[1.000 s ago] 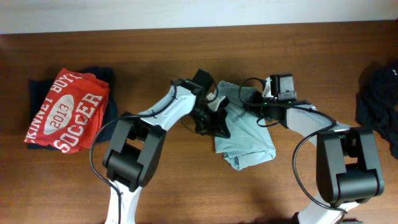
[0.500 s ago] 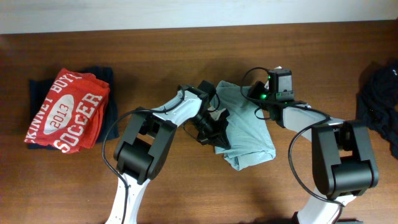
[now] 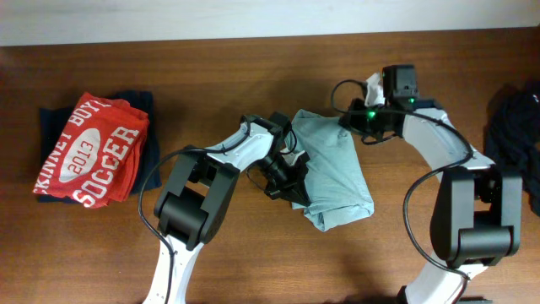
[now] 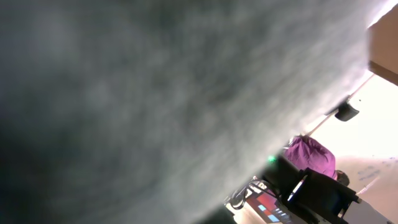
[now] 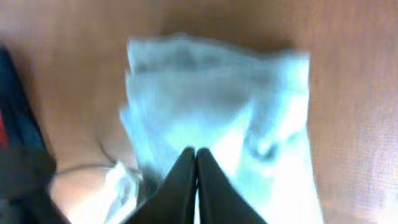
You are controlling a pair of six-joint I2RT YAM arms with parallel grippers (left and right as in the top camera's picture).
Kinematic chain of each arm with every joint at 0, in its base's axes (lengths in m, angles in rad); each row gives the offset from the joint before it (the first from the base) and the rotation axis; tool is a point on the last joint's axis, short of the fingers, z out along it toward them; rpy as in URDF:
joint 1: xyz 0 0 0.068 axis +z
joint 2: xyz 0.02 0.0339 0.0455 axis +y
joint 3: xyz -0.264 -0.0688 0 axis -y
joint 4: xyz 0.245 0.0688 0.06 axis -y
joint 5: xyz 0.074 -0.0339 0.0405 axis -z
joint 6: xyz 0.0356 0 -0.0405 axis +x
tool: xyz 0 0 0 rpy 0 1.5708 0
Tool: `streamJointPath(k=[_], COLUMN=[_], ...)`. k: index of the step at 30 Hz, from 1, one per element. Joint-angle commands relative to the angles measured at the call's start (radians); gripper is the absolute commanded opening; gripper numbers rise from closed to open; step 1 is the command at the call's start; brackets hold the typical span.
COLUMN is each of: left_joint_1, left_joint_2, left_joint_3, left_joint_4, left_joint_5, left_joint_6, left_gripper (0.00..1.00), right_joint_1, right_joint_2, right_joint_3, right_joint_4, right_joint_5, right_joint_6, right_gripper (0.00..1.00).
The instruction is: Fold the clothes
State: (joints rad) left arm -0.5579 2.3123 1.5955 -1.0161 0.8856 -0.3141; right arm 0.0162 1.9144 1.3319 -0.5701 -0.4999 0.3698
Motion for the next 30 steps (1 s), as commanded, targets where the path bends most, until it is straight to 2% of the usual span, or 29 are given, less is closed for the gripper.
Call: streamJointPath(k=[1, 7, 16, 23, 30], left_joint_1=[0.005, 0.004, 0.004, 0.004, 0.005], left_joint_2=[0.004, 0.004, 0.004, 0.004, 0.004], left_joint_3=[0.002, 0.002, 0.002, 0.002, 0.002], left_joint_4=[0.008, 0.02, 0.019, 0.013, 0.013], left_joint_5=[0.0, -0.003, -0.003, -0.002, -0.003], left_joint_6=[0.016, 0.016, 0.016, 0.015, 0.012], left_gripper=[0.03, 0.03, 0.03, 0.03, 0.03], right_joint_1=[0.015, 0.1, 0.131, 0.048, 0.042], right_joint_2=[-0.01, 0.005, 0.16, 0.218, 0.216], right_joint_3=[0.023, -0.067, -0.088, -0.031, 0.021], right_joint_4=[-0.092, -0.095, 0.126, 0.255, 0.314], right_joint_5=[-0.033, 0.119, 0.317, 0.222, 0.011], right_joint_6=[-0.098, -0.103, -0.011, 0.031, -0.027], right_gripper=[0.06, 0.07, 0.11, 0.08, 0.08])
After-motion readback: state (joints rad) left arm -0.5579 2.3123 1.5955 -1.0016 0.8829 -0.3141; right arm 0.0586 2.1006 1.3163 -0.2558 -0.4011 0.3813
